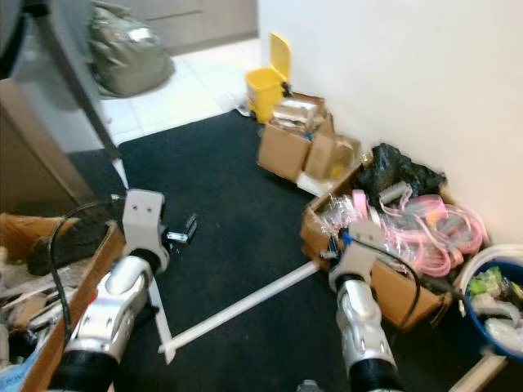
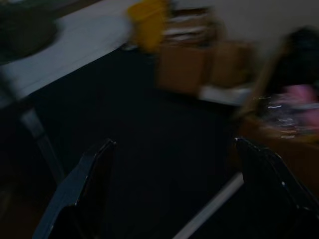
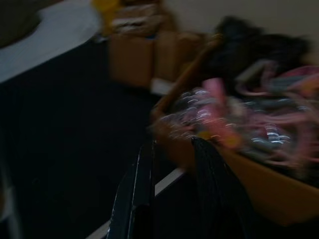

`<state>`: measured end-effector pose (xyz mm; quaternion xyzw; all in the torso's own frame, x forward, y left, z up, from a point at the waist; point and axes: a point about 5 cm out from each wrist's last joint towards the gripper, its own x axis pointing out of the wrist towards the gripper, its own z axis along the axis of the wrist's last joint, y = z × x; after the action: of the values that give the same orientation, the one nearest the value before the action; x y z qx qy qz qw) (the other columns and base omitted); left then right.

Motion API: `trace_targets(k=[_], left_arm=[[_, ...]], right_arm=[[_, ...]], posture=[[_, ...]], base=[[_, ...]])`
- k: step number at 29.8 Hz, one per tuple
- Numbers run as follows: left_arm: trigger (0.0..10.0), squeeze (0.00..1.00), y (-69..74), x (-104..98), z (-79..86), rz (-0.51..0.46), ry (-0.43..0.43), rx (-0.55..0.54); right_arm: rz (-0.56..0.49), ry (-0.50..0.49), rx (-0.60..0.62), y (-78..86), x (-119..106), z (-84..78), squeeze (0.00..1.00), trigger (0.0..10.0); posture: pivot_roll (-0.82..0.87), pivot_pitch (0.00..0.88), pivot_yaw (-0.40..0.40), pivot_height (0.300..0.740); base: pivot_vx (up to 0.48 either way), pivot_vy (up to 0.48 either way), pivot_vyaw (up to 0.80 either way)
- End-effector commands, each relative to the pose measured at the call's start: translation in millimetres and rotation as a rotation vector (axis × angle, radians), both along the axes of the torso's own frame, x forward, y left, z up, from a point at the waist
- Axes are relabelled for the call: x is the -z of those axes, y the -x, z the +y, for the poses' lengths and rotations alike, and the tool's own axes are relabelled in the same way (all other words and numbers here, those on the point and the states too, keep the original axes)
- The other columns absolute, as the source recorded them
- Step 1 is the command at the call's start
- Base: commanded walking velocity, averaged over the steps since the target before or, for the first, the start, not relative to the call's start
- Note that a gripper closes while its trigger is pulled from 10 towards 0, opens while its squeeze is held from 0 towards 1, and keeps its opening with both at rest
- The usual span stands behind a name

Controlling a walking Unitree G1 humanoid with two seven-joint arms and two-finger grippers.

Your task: Picking trash to rubbish bin

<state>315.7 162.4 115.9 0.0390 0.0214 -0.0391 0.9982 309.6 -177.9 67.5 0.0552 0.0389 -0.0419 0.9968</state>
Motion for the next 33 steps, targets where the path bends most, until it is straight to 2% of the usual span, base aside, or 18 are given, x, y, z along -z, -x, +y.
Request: trace_targets(k=[1,14,17,21,29,30,31,32,33], left_arm=[[10.0,0.00,0.8,2.9,3.0,0.010,-0.016,-0.006],[10.0,0.00,-0.4,1.9,6.0,0.009,-0.020,-0.012],[10.0,0.00,1.1,4.7,10.1,0.037,0.036,-0.041],[10.0,0.00,0.4,6.4,8.4,0.067,0.025,-0.011],[10.0,0.00,-6.6,4.1,11.0,0.074,0.040,-0.117],[10.0,0.00,-6.5,6.2,12.8,0.091,0.062,-0.132],[10.0,0.00,-5.9,12.1,18.2,0.122,0.039,-0.185],[10.0,0.00,-5.9,12.1,18.2,0.122,0.039,-0.185],[10.0,0.00,-4.6,14.4,15.8,0.150,0.122,-0.158]], right_arm=[[0.012,-0.003,0.011,0.1,1.7,-0.2,0.00,10.0],[0.015,-0.006,0.008,-0.3,2.3,2.9,0.00,10.0],[0.024,-0.004,-0.005,-0.1,3.7,5.0,0.00,10.0],[0.028,-0.002,-0.002,-0.6,3.8,3.7,0.00,10.0],[0.027,0.004,-0.004,-1.3,2.7,3.2,0.00,10.0],[0.028,0.005,-0.006,-1.2,2.9,3.9,0.00,10.0],[0.029,0.005,-0.008,-1.0,3.1,4.7,0.00,10.0],[0.029,0.005,-0.008,-1.0,3.1,4.7,0.00,10.0],[0.029,0.004,-0.008,-0.9,3.1,5.1,0.00,10.0]], posture=[[0.04,0.112,0.074,0.740],[0.04,0.114,0.073,0.740],[0.05,0.120,0.069,0.740],[0.05,0.121,0.068,0.740],[0.05,0.125,0.064,0.740],[0.05,0.125,0.064,0.740],[0.05,0.125,0.064,0.740],[0.05,0.125,0.064,0.740],[0.05,0.126,0.064,0.740]], base=[[0.000,0.000,-0.80],[0.000,0.000,-0.80],[0.000,0.000,-0.80],[0.000,0.000,-0.80],[0.000,0.000,-0.80],[0.000,0.000,-0.80],[0.000,0.000,-0.80],[0.000,0.000,-0.80],[0.000,0.000,-0.80]])
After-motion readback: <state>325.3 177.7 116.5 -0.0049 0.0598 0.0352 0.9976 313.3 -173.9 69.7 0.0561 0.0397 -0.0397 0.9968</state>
